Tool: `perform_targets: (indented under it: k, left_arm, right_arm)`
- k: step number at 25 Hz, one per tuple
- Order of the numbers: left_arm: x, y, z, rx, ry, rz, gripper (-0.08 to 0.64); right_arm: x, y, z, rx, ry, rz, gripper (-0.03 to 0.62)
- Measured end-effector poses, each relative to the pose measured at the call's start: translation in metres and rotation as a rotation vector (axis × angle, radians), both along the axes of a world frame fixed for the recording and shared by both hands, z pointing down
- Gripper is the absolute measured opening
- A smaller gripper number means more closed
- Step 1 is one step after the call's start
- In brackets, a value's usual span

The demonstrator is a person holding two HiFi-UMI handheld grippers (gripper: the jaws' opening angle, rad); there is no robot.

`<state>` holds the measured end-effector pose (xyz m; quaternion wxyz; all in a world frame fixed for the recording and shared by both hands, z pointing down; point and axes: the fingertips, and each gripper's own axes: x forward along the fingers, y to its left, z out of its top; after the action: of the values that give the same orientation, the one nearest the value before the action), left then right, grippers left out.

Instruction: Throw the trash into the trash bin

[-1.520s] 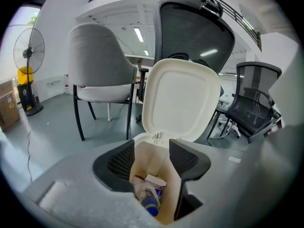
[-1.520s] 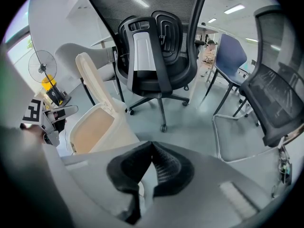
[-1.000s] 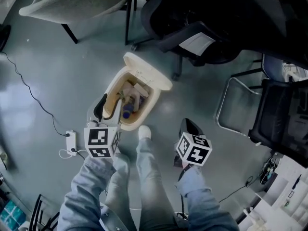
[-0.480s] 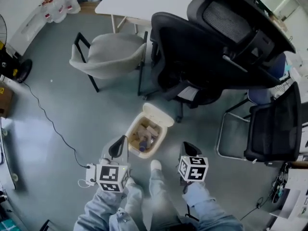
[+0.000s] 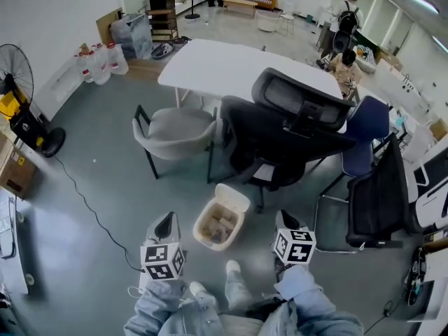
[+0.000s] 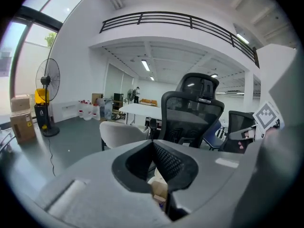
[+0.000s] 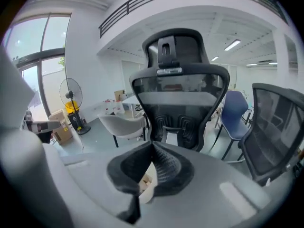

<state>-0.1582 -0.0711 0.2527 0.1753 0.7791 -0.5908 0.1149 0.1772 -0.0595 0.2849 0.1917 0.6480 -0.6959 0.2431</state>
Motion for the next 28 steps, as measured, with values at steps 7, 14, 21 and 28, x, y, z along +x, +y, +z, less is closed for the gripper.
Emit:
perform_targets:
  k: [7,14,21,28]
  left_arm:
    - [-0.017,0.008,-0.040,0.057,0.014,-0.035,0.009]
    - [-0.018,0.002,-0.052,0.089,0.028,-0.042,0.009]
    - [-0.004,0.002,-0.047,0.079,0.055,-0.018,0.009]
    - [0.003,0.001,-0.045,0.078,0.064,-0.008,0.009]
  right_arm:
    - [0.029,0.016,-0.048,0.083,-0.007,0.084,0.003]
    - [0.044,0.032,-0.056,0.118,-0.014,0.141,0.003]
    - [0.051,0.041,-0.063,0.118,0.066,0.152,0.003]
    - [0.048,0.039,-0.064,0.119,0.056,0.149,0.003]
